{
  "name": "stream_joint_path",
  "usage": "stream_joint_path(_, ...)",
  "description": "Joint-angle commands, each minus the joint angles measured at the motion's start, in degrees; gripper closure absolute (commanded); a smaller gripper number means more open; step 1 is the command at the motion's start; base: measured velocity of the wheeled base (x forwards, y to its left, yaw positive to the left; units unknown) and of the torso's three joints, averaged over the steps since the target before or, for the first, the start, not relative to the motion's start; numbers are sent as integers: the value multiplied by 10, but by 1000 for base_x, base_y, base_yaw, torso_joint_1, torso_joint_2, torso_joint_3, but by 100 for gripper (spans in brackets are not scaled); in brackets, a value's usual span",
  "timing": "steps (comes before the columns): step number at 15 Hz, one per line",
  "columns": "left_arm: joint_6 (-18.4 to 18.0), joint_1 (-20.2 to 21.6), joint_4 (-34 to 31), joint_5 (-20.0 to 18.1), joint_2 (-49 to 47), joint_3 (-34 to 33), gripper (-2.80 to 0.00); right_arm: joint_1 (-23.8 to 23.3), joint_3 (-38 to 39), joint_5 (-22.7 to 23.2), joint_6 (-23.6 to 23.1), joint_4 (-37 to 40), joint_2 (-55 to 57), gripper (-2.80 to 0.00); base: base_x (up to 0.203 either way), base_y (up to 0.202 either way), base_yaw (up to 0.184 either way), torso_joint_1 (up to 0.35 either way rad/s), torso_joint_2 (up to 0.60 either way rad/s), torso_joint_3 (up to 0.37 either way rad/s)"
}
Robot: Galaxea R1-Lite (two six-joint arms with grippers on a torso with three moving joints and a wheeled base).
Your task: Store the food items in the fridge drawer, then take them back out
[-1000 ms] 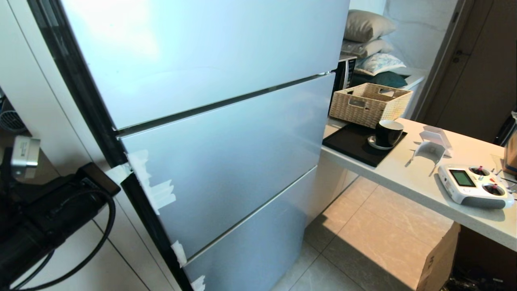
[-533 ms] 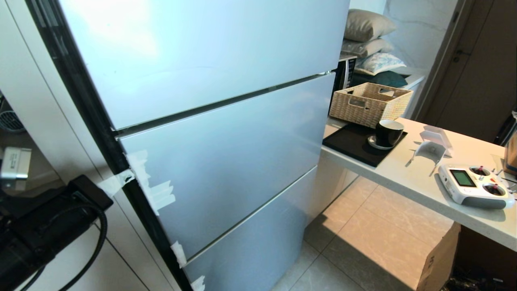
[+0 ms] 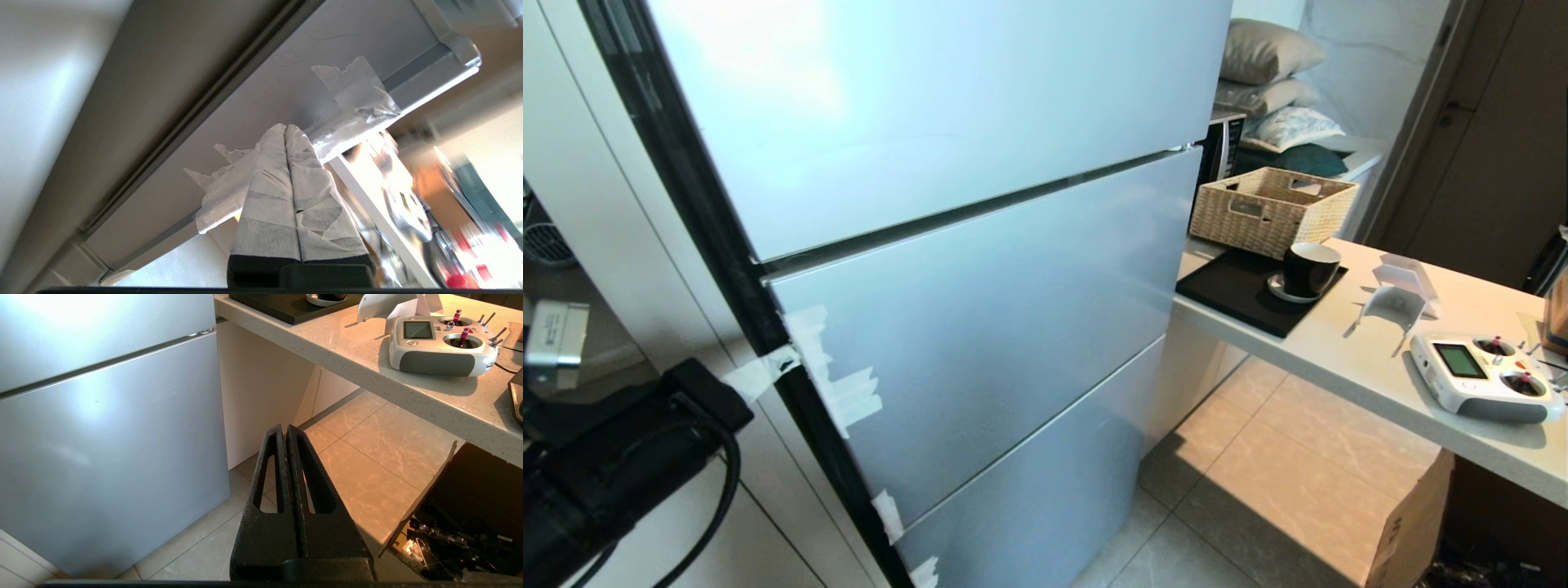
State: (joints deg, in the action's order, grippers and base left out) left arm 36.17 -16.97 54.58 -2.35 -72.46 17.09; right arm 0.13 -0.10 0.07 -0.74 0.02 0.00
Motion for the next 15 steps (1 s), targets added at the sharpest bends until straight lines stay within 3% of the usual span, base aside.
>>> stream_joint_path(1,2,-11,3,-1,-4,-3,0,0,0,0,0,0,0,0,0,0,0,0,0,0)
stream_joint_path(5,2,-11,3,-4,1,-14,0,0,0,0,0,0,0,0,0,0,0,0,0,0)
stream_joint_path(11,3,-29,4,-52,17,-29,0,0,0,0,0,0,0,0,0,0,0,0,0,0)
stream_joint_path(13,4,-56,4,-94,37,-41,0,0,1,0,0,0,0,0,0,0,0,0,0,0)
stream_joint_path(15,8,-72,4,-163,53,-56,0,0,1,0,0,0,0,0,0,0,0,0,0,0)
